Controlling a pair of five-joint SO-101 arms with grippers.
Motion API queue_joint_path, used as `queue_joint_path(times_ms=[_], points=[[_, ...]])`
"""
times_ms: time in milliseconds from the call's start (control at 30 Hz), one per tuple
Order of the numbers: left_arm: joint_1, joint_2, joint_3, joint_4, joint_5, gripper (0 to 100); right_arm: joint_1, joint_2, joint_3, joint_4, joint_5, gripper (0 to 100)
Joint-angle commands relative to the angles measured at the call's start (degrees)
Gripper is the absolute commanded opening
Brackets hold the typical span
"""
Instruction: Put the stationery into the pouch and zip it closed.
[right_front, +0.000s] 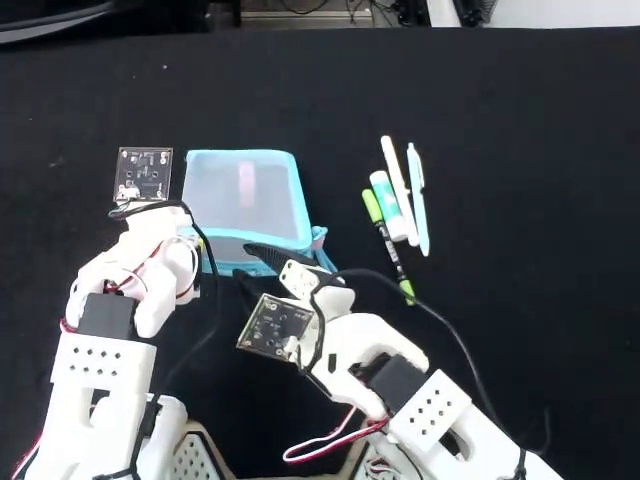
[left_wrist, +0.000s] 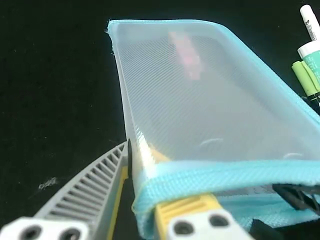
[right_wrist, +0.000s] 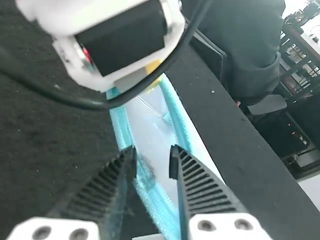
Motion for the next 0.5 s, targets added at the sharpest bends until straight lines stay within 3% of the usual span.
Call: queue_joint_path(times_ms=[0,100,233,333,467], points=[[-0.66,-0.44,-0.31,-0.62,0.53,3,1.14,1.01,-2.51,0.53,-0.53,10.3],[-0.66,-0.44,-0.31,-0.62,0.53,3,1.14,1.01,-5.05,3.87,-1.85,10.0],[-0.66,-0.44,-0.31,-0.62,0.53,3,2.11,-1.45,-14.55,19.87,-9.41,10.1],[-0.66,-0.44,-0.31,-0.62,0.53,3,6.51,-3.82,-22.90,31.30,-14.24,10.2],[-0.66,-0.44,-0.31,-0.62,0.53,3,15.03,-4.26,-28.88,35.60,-17.58,10.0]])
